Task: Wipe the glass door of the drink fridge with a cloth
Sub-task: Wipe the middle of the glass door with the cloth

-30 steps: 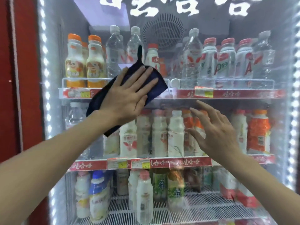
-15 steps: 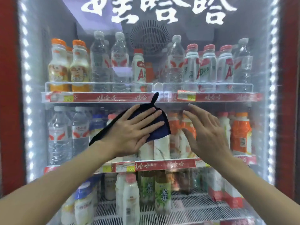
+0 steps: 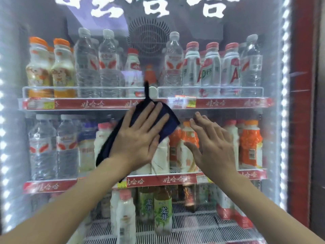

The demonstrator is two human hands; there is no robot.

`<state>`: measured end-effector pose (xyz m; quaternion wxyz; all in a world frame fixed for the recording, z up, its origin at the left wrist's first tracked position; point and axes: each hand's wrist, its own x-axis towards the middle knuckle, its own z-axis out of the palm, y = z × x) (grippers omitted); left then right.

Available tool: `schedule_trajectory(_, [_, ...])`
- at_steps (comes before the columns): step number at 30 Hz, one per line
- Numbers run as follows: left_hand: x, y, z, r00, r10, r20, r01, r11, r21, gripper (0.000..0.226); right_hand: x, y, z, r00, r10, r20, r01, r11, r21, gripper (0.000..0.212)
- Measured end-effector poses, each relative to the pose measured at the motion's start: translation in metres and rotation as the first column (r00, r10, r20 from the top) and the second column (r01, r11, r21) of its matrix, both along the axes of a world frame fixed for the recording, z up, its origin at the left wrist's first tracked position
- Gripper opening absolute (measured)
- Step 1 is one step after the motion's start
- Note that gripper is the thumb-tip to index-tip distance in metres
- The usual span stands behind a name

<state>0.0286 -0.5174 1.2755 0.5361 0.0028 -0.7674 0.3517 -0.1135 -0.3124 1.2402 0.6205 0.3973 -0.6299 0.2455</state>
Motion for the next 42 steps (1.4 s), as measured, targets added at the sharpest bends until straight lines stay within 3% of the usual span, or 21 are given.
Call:
schedule_trajectory(3, [-0.002, 0.005, -0.032, 0.993, -0.027, 0.113, 0.036, 0.996, -0.082, 0.057, 0.001, 0.003, 0.002, 0.999, 0.033, 0.026, -0.033, 0.999, 0.004, 0.057])
schedule_trajectory(6, [0.004, -0.005, -0.003, 0.977, -0.015, 0.212, 0.055, 0.981, -0.186, 0.055, 0.002, 0.018, 0.008, 0.998, 0.064, -0.023, -0.063, 0.998, 0.011, 0.053])
schedule_trajectory(11, [-0.004, -0.001, 0.076, 0.998, 0.015, 0.058, -0.010, 0.996, -0.093, 0.056, -0.019, 0.050, 0.006, 0.993, -0.103, 0.054, 0.105, 0.994, -0.030, 0.063])
schedule_trajectory(16, [-0.019, 0.015, 0.042, 1.000, -0.009, -0.004, 0.009, 1.000, -0.023, 0.059, -0.028, 0.051, 0.004, 0.992, -0.124, 0.002, 0.124, 0.992, -0.009, 0.062])
schedule_trajectory(21, [-0.029, 0.035, -0.018, 0.990, -0.044, 0.136, 0.061, 0.990, -0.126, 0.058, -0.028, 0.056, 0.006, 0.996, -0.090, 0.023, 0.089, 0.996, 0.032, 0.055])
schedule_trajectory(24, [-0.025, 0.026, 0.009, 0.970, -0.020, 0.244, 0.073, 0.975, -0.210, 0.056, -0.037, 0.078, 0.013, 0.999, -0.043, 0.004, 0.042, 0.995, 0.092, 0.053])
schedule_trajectory(29, [-0.039, 0.041, 0.077, 0.996, 0.013, 0.085, -0.004, 0.994, -0.112, 0.056, -0.069, 0.109, 0.014, 0.994, -0.109, -0.009, 0.110, 0.987, 0.117, 0.061])
schedule_trajectory(33, [-0.059, 0.062, 0.042, 1.000, -0.004, -0.030, 0.003, 1.000, -0.023, 0.059, -0.077, 0.106, 0.009, 0.994, -0.089, -0.059, 0.094, 0.990, 0.103, 0.060])
schedule_trajectory(38, [-0.076, 0.089, -0.029, 0.992, -0.036, 0.124, 0.048, 0.995, -0.090, 0.060, -0.073, 0.104, 0.005, 0.998, -0.047, -0.031, 0.050, 0.993, 0.106, 0.057])
schedule_trajectory(42, [-0.069, 0.080, 0.000, 0.969, -0.006, 0.248, 0.054, 0.981, -0.188, 0.058, -0.073, 0.127, 0.011, 0.998, -0.061, -0.019, 0.063, 0.991, 0.118, 0.065])
